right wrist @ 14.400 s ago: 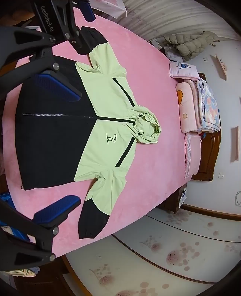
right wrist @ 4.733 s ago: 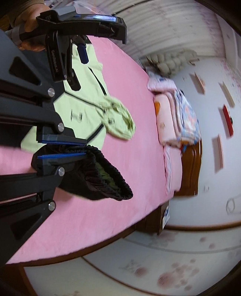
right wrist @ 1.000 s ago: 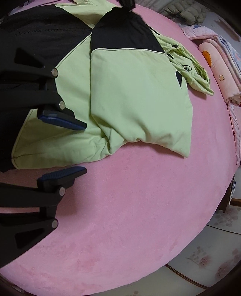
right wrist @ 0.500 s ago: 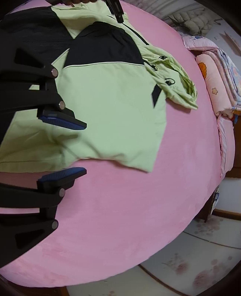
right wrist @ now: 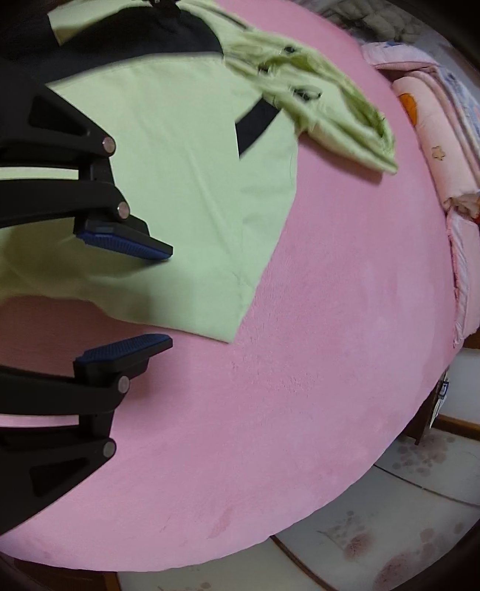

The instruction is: Fold large clothes

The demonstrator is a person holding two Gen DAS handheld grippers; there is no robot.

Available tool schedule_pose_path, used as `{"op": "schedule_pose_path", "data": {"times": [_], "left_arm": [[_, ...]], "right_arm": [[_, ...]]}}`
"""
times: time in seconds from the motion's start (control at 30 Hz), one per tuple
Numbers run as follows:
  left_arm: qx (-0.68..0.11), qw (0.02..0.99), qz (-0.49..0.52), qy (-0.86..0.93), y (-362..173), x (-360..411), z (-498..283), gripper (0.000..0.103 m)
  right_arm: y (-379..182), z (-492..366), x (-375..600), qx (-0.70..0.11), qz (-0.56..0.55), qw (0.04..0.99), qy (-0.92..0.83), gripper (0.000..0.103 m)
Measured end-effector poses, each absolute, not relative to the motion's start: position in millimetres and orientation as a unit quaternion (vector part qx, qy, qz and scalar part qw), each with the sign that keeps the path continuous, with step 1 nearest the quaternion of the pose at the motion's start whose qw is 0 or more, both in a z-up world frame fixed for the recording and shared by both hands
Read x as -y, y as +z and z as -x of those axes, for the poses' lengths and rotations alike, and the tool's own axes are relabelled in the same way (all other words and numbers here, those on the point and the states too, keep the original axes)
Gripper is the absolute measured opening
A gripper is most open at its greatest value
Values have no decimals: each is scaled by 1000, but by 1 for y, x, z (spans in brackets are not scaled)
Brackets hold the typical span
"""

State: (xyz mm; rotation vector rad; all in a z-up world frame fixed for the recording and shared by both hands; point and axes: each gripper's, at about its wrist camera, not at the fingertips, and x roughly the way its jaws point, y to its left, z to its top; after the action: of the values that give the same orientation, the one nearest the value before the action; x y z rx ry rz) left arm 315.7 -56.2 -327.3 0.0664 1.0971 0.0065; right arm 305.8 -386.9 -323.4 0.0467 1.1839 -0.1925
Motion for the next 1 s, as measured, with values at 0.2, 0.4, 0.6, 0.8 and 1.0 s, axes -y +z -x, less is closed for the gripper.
{"op": "schedule_pose_path", "data": {"times": [0.2, 0.4, 0.6, 0.8, 1.0], "left_arm": [[-543, 837, -59, 25, -357, 49, -326, 78], [-556, 829, -50, 34, -351, 47, -331, 80], [-556, 830, -34, 14, -321, 51, -317, 80], [-529, 848, -15, -22, -285, 61, -293, 80], [-520, 853, 7, -41, -265, 64, -265, 80]], "right_arm": [[-345, -313, 405, -558, 23, 819, -133, 42], [-330, -303, 424, -564, -18, 815, -133, 42], [-292, -272, 416, -536, -78, 835, -98, 42], [-268, -243, 384, -515, -97, 849, -70, 42], [-257, -215, 344, -504, -92, 858, -40, 42]]}}
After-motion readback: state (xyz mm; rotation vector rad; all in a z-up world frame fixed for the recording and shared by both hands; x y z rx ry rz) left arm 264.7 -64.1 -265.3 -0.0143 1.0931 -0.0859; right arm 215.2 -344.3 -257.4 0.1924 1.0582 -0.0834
